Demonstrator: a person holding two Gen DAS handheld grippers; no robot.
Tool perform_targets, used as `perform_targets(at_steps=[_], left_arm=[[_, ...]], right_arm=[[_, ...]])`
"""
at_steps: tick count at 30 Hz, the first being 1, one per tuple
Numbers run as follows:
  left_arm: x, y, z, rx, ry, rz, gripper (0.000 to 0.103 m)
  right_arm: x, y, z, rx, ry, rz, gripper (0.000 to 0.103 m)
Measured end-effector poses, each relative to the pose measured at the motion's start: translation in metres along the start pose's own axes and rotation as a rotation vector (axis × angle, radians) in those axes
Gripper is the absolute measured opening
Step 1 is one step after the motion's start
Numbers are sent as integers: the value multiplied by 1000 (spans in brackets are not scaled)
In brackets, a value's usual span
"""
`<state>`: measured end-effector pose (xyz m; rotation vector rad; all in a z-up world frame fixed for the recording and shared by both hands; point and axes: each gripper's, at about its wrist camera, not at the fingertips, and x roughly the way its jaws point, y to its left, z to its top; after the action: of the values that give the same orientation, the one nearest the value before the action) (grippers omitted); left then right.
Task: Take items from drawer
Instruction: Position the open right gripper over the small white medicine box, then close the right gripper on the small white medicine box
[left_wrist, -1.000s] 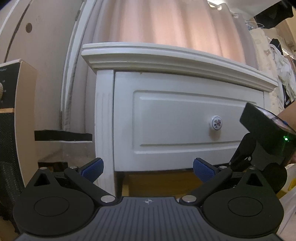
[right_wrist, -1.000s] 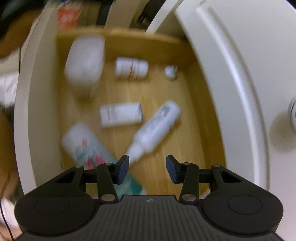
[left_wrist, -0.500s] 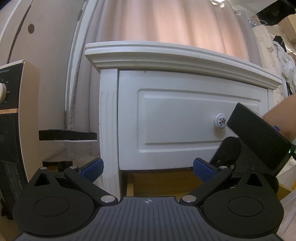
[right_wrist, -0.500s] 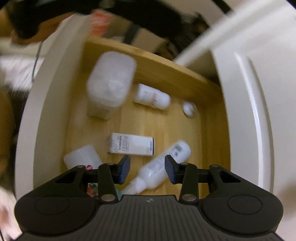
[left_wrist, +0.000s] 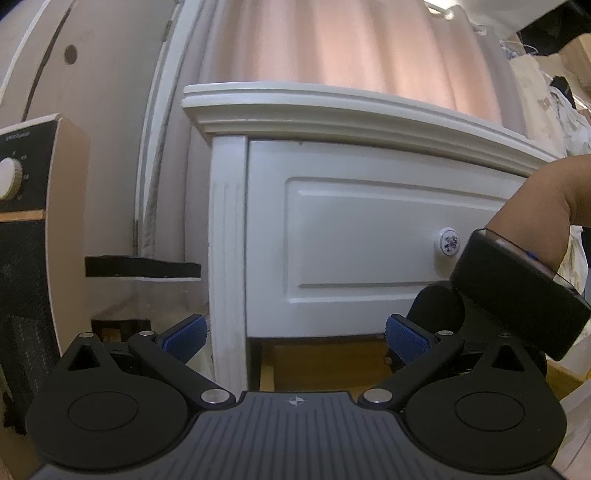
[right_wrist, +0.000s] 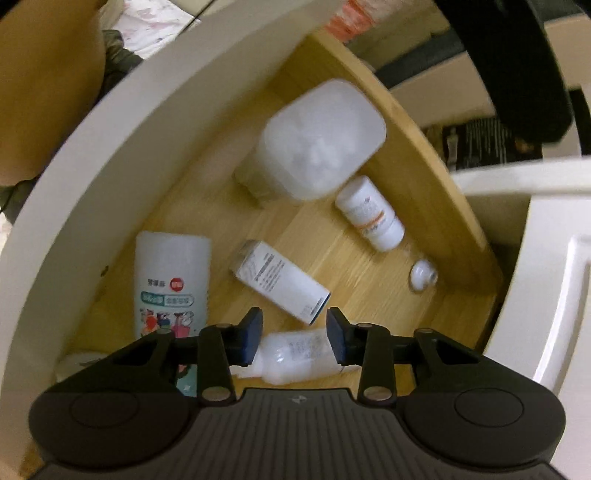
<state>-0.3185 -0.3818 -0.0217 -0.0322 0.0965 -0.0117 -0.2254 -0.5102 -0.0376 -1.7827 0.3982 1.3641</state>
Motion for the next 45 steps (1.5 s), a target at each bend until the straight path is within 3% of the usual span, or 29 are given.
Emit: perform_targets(at_steps=[4, 12, 18, 25, 29, 33, 39, 43, 45], left_arm=[[1, 1, 1, -9, 4, 3, 103], [1, 1, 1, -2, 3, 0, 103], [1, 3, 1, -14, -6, 17, 103], [0, 5, 1, -18, -1, 23, 103], [-1, 3, 0, -14, -8, 26, 103], [-1, 5, 0, -21, -7, 24, 103], [-1, 4, -2, -34, 11, 3, 103], [-3, 2, -2, -33, 15, -8, 103], [-3, 2, -2, -32, 15, -3, 103]], right_arm=[[-3, -4, 7, -49, -39, 11, 37], [13, -9, 11, -127, 97, 72, 36], [13, -9, 15, -177, 55, 46, 36], [18, -10, 15, -160, 18, 107, 38], [23, -18, 13, -18, 9, 157, 36], [27, -18, 7, 149, 60, 106, 37], [30, -32, -13, 482, 143, 109, 36], [23, -32, -25, 568, 139, 68, 36], [16, -29, -23, 535, 101, 47, 48]])
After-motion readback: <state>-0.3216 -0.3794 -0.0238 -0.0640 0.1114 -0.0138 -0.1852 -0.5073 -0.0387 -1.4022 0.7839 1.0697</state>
